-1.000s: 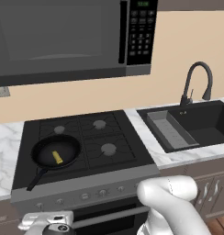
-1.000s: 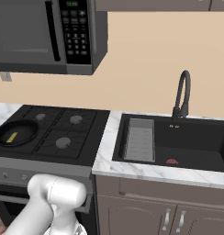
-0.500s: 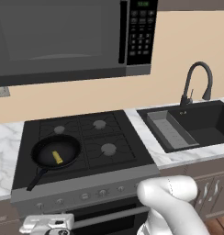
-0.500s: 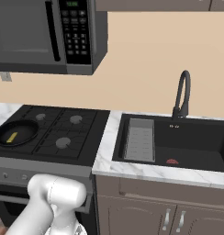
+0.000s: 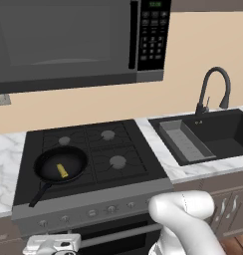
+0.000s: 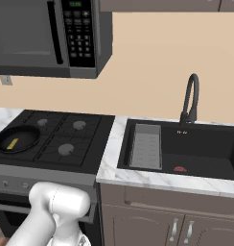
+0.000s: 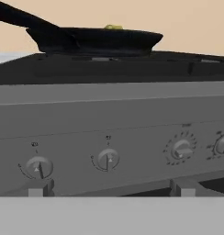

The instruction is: Pick up the butter stick and place it in the pan. Then turn on the burner for the pan.

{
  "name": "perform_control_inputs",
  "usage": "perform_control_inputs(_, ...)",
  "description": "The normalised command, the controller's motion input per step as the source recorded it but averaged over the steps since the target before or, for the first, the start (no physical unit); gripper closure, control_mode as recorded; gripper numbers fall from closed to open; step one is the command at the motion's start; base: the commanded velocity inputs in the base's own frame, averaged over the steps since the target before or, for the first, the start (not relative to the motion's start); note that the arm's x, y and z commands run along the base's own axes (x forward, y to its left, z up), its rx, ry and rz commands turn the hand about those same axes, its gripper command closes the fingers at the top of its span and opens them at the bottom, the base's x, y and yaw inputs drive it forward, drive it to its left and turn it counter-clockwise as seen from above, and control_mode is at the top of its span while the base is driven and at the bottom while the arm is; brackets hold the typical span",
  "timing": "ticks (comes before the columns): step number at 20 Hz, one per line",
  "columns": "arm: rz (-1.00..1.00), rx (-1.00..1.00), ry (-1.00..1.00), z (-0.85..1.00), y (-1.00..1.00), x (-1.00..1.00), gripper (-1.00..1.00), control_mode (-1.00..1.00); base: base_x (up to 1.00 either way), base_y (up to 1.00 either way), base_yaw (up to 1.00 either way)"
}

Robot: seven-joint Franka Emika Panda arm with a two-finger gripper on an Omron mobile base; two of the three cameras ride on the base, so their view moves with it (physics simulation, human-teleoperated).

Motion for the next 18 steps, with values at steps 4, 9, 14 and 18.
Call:
perform_control_inputs(4,0.0,0.0,-0.05,-0.22,0.0,0.09,-1.0,-1.0,0.0,0.0,0.0)
perform_control_inputs(9,0.0,0.0,-0.03,-0.15,0.0,0.09,-1.0,-1.0,0.0,0.0,0.0)
perform_control_inputs(14,0.0,0.0,-0.03,-0.16,0.0,0.04,-1.0,-1.0,0.0,0.0,0.0)
perform_control_inputs(18,0.0,0.0,-0.03,-0.19,0.0,0.03,-1.0,-1.0,0.0,0.0,0.0)
